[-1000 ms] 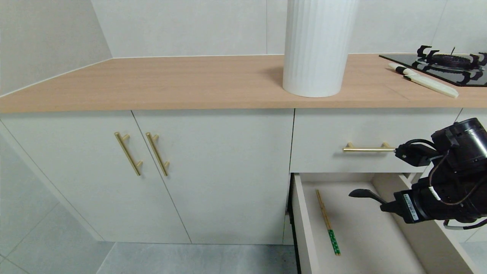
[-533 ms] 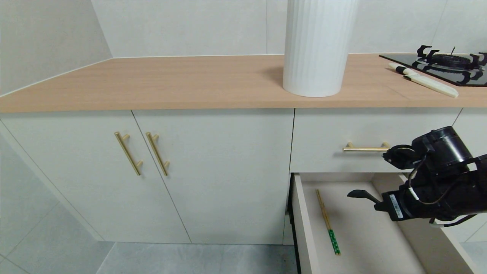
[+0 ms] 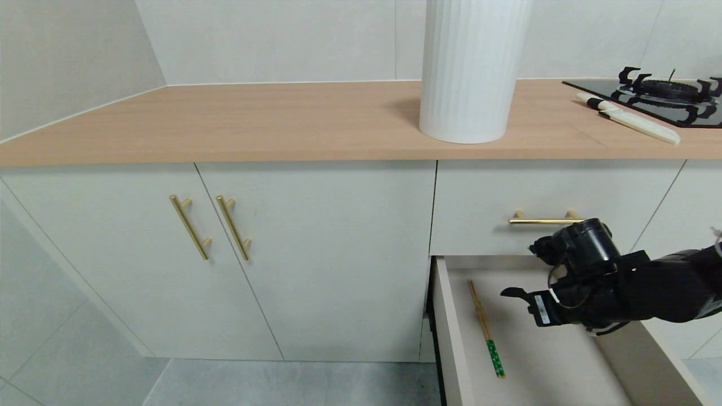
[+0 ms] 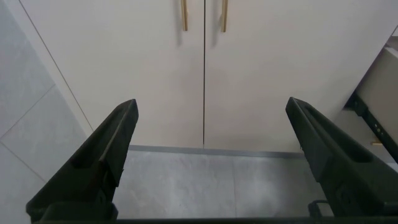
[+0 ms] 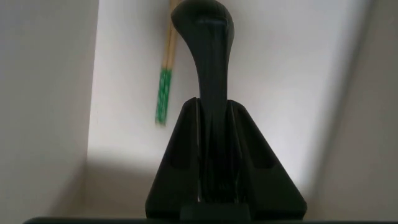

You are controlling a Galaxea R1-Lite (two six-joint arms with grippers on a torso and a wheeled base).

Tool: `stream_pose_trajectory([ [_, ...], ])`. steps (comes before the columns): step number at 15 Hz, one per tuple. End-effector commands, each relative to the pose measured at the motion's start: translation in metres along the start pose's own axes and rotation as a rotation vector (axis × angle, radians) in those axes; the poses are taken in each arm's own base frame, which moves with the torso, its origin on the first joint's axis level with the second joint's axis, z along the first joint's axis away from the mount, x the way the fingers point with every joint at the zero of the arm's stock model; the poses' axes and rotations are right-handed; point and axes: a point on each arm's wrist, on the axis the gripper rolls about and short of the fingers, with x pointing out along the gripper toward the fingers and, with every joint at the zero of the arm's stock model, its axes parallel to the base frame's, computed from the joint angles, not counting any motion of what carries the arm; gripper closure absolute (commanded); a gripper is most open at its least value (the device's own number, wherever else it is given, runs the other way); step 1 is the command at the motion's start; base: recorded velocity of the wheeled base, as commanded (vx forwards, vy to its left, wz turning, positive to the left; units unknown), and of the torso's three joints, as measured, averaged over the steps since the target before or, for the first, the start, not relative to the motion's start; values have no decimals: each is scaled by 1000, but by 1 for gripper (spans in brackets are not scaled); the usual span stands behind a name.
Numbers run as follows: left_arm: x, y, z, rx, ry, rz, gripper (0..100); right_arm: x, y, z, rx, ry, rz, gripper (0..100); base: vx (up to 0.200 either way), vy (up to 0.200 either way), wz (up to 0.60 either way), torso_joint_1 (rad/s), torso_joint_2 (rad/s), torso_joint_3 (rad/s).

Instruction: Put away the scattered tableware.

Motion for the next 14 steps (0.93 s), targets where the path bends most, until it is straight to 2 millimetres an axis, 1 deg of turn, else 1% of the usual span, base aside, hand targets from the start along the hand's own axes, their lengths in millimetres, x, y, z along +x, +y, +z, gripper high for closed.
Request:
stream_pose_trajectory([
  [1, 0, 0, 0, 0, 0, 1, 0, 36, 2, -13, 17, 39, -10, 100, 0, 0, 0, 0, 0, 0],
  [2, 0, 0, 0, 0, 0, 1, 0, 41, 2, -14, 20, 32, -11, 100, 0, 0, 0, 0, 0, 0],
  [3, 0, 0, 0, 0, 0, 1, 0, 54, 1, -16, 31, 22, -20, 100, 0, 0, 0, 0, 0, 0],
  [5, 0, 0, 0, 0, 0, 1, 0, 73, 2, -24, 38, 34, -40, 100, 0, 0, 0, 0, 0, 0],
  [8, 0, 0, 0, 0, 0, 1, 0, 94, -2, -31, 46, 24, -90, 100, 0, 0, 0, 0, 0, 0],
  [11, 0, 0, 0, 0, 0, 1, 0, 103, -3, -34, 49, 27, -102, 100, 0, 0, 0, 0, 0, 0],
  [14, 0, 0, 0, 0, 0, 1, 0, 111, -3, -34, 84, -16, -116, 100, 0, 0, 0, 0, 0, 0],
])
